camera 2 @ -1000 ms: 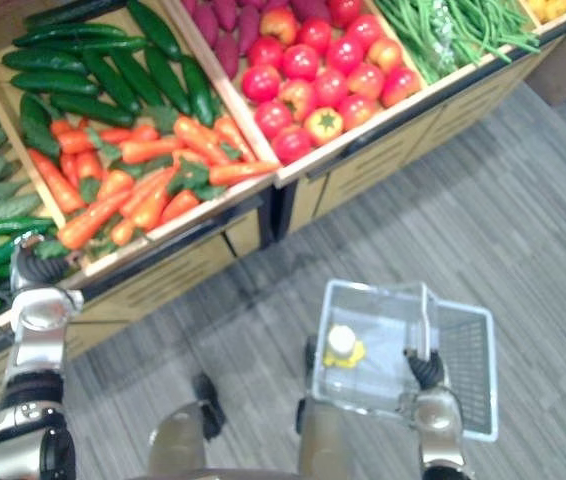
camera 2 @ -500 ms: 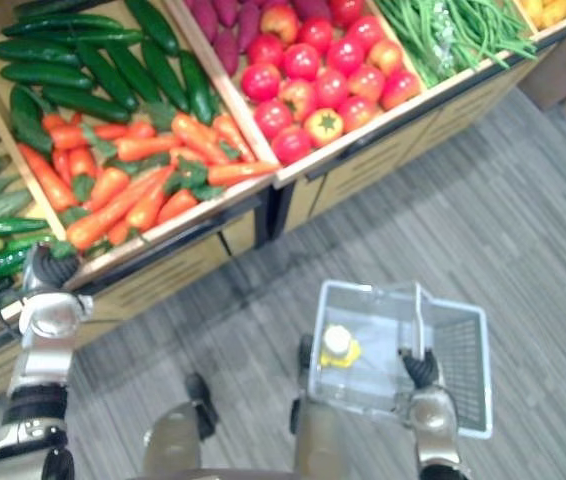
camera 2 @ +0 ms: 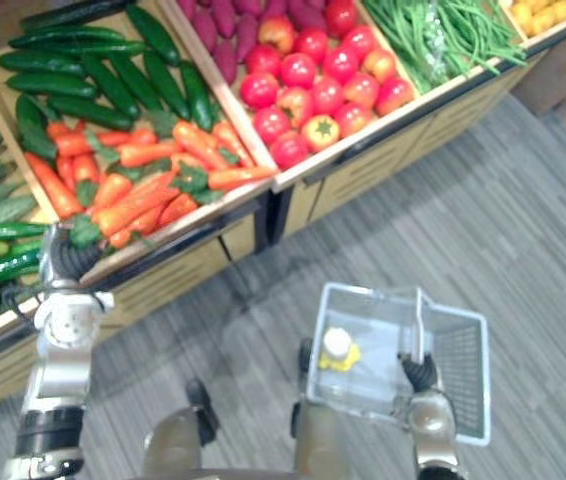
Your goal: Pick vegetable in the basket
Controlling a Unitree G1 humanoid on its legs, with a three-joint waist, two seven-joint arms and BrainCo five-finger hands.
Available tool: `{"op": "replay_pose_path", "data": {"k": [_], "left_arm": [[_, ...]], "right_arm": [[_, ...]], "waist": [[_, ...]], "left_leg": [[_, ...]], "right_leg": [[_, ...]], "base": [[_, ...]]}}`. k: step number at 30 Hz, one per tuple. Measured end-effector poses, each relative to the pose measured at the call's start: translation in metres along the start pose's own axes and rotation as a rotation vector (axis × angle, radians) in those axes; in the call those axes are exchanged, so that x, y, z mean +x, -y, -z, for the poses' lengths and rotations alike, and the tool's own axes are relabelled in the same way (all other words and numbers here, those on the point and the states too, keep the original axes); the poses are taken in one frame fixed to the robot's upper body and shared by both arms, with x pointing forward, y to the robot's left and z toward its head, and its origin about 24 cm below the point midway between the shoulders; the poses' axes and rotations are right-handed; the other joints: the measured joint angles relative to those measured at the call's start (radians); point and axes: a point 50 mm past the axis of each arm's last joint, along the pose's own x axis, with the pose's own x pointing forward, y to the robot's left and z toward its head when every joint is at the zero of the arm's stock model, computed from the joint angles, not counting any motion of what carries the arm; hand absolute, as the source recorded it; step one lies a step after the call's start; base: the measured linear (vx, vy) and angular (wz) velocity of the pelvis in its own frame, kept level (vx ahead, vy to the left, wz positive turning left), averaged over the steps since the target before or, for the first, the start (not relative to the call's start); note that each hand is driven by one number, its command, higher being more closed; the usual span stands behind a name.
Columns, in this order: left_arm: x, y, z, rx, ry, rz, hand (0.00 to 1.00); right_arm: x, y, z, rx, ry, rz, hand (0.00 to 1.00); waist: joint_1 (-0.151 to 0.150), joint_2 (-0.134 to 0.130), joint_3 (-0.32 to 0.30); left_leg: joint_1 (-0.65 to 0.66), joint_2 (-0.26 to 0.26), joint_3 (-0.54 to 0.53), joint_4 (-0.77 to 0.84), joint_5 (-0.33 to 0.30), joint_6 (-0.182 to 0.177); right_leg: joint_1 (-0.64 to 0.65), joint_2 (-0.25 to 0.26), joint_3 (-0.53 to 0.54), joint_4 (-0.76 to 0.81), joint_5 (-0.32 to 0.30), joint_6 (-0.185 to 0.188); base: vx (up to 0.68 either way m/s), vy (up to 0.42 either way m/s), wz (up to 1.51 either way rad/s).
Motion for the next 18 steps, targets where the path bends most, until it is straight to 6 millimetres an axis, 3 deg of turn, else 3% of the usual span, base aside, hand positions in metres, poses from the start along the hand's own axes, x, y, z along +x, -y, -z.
{"op": "replay_pose_path", "data": {"k": [8,18], "left_arm": [[-0.007,-0.006,-0.007,0.005,0.03,-0.023,0.0],[-0.002,-0.018,-0.014,0.015,0.047,-0.096,0.0]], "right_arm": [[-0.001,-0.002,0.002,-0.006,-0.006,-0.009,1.0],[-0.002,-0.002,0.003,-0.007,-0.008,-0.012,1.0]], "waist": [[0.0,0.013,-0.023],[-0.001,0.022,-0.034]], "left_leg": [[-0.001,0.0,-0.003,0.001,0.0,0.0],[-0.001,0.002,0.0,0.002,-0.001,-0.001]], "right_leg": [[0.0,0.0,0.001,0.0,0.0,0.0],[-0.003,0.003,0.002,0.0,0.0,0.0]], "base": [[-0.03,-0.031,0.0],[-0.02,-0.031,-0.01]]}}
